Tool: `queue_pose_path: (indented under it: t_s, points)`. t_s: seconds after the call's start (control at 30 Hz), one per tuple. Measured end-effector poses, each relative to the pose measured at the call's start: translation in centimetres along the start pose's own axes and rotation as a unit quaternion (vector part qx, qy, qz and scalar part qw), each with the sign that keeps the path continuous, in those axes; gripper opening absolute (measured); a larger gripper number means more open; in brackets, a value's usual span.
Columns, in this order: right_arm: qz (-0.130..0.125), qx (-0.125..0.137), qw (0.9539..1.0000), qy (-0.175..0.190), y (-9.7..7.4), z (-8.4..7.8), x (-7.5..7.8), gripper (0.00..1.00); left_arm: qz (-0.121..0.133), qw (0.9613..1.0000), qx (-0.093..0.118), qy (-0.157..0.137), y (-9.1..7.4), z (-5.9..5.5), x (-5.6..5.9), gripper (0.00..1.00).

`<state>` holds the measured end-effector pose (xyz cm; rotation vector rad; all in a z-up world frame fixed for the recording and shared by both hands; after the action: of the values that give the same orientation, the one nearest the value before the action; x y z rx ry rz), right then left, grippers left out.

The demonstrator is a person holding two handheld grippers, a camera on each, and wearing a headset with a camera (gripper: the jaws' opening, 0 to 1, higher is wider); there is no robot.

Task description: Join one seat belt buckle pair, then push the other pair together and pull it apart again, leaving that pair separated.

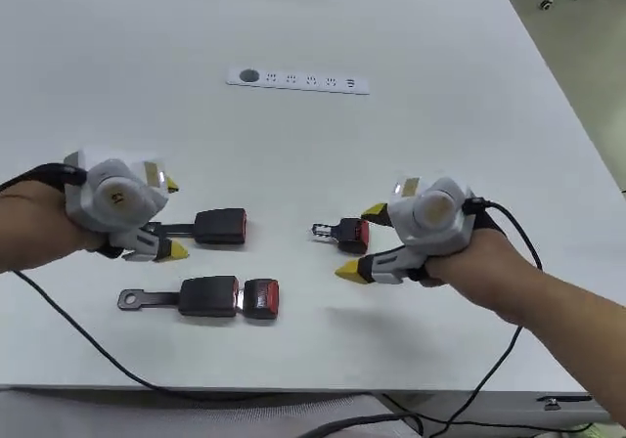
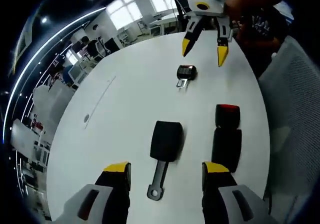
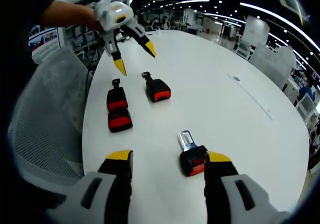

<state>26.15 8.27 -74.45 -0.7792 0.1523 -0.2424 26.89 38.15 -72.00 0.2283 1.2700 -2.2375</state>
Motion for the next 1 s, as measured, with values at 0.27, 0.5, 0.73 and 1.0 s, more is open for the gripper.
queue_pose_path:
  t_s: [0.27,0.5,0.73,1.0]
  points:
    - [-0.012,0.007,0.9998,0.015,-0.7,-1.5,-3.0,0.69,0.021,0.9986,0.002,-0.048,-2.7,-2.1,2.9,0.80]
    - [-0.062,0.027,0.9966,0.048,-2.5,-2.4,-3.7,0.85,0.025,0.9962,0.005,-0.084,-5.1,-4.3,3.3,0.89]
    - [-0.086,0.052,0.9906,0.092,-2.9,-3.0,-3.5,1.00,0.065,0.9905,-0.013,-0.120,-6.0,-6.7,3.1,1.00]
    - [-0.096,0.015,0.9936,0.058,-2.7,-2.8,-4.1,1.00,0.071,0.9860,0.007,-0.151,-6.8,-6.9,3.1,1.00]
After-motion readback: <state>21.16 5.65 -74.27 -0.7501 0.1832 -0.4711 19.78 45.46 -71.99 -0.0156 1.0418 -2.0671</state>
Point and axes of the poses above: the centre of the closed fingertips' face, and the gripper's own axes: y roughly forward along the fingers, x roughly to its right, z roughly out of its top, the point moved 8 cm from there along -y, roughly backward along the fingers, and after that the axes turned 8 degrees about z, right-handed, at the moved point
